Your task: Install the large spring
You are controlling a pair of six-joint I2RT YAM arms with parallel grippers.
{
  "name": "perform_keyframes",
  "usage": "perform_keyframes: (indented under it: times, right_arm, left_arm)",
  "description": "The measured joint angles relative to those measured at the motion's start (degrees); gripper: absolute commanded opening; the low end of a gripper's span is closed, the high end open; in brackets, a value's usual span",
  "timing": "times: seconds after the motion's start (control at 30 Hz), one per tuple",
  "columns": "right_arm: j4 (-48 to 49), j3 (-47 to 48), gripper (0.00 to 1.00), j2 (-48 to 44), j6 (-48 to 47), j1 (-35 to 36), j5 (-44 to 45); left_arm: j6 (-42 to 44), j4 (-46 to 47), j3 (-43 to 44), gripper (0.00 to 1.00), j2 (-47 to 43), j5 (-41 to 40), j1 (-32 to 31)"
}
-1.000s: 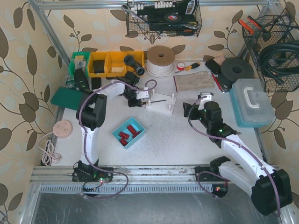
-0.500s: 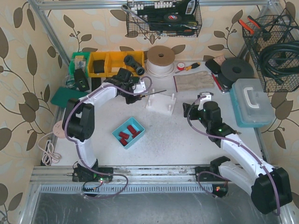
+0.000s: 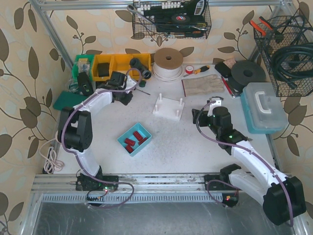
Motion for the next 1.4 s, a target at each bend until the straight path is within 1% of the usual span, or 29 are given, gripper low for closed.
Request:
perform_keyframes:
  times: [0.23, 0.37, 0.43, 0.57, 0.7, 0.8, 0.93, 1.07, 1.13, 1.2, 1.23, 1.33, 1.4]
  right_arm:
    - [-0.7, 0.09, 0.97, -0.61, 0.0, 0.0, 0.0]
    - [-0.74, 0.09, 0.97, -0.81, 0.0, 0.0, 0.0]
    - [-0.83, 0.13, 0.97, -0.79, 0.02, 0.0, 0.0]
    - [-1.33, 0.7, 0.97, -0.31, 0.15, 0.0, 0.02]
    - [-1.42, 0.72, 0.97, 0.55, 0.44, 0.0, 0.02]
    - [-1.6, 0.74, 0.97, 1.46, 0.57, 0.0, 0.02]
    - [-2.21, 0.83, 0.97, 2.21, 0.85, 0.0, 0.24]
    - [-2.47, 1.09, 0.97, 2.56, 1.09, 0.0, 0.63]
    - [-2.71, 1.4, 0.97, 2.78, 1.11, 0.0, 0.7]
    - [-2.73, 1.51, 0.97, 2.8, 1.25, 0.0, 0.83]
    - [-2.75, 1.51, 0.97, 2.8, 1.27, 0.0, 0.92]
    - [-2.99, 1.53, 0.96, 2.8, 1.27, 0.0, 1.33]
    - [-3.28, 1.53, 0.96, 2.67, 1.46, 0.0, 1.64]
  left_arm:
    - [-17.75, -4.76, -2.95, 0.0, -0.28, -6.36, 4.59]
    - [-25.51, -4.92, -8.41, 0.0, -2.23, -10.23, 5.81]
    - [-28.02, -6.25, -10.1, 0.0, -2.86, -11.56, 5.86]
    - [-31.89, -8.07, -10.14, 0.0, -2.91, -14.49, 5.9]
    - [-34.23, -8.83, -10.14, 0.0, -2.91, -15.76, 6.32]
    - [-35.08, -9.27, -10.16, 0.11, -2.73, -15.69, 6.69]
    - [-35.63, -9.38, -10.45, 0.31, -1.53, -15.82, 7.04]
    - [-36.5, -9.62, -11.67, 0.46, -1.33, -16.63, 7.04]
    - [-36.52, -9.57, -11.98, 0.51, -1.33, -17.4, 7.04]
    - [-36.44, -9.57, -12.09, 0.68, -1.62, -17.73, 7.04]
    - [-36.57, -9.46, -12.26, 0.72, -2.03, -18.01, 7.04]
    - [-36.7, -9.31, -13.4, 0.77, -4.9, -18.78, 7.04]
    - [-36.98, -9.09, -14.34, 0.79, -7.78, -18.43, 7.04]
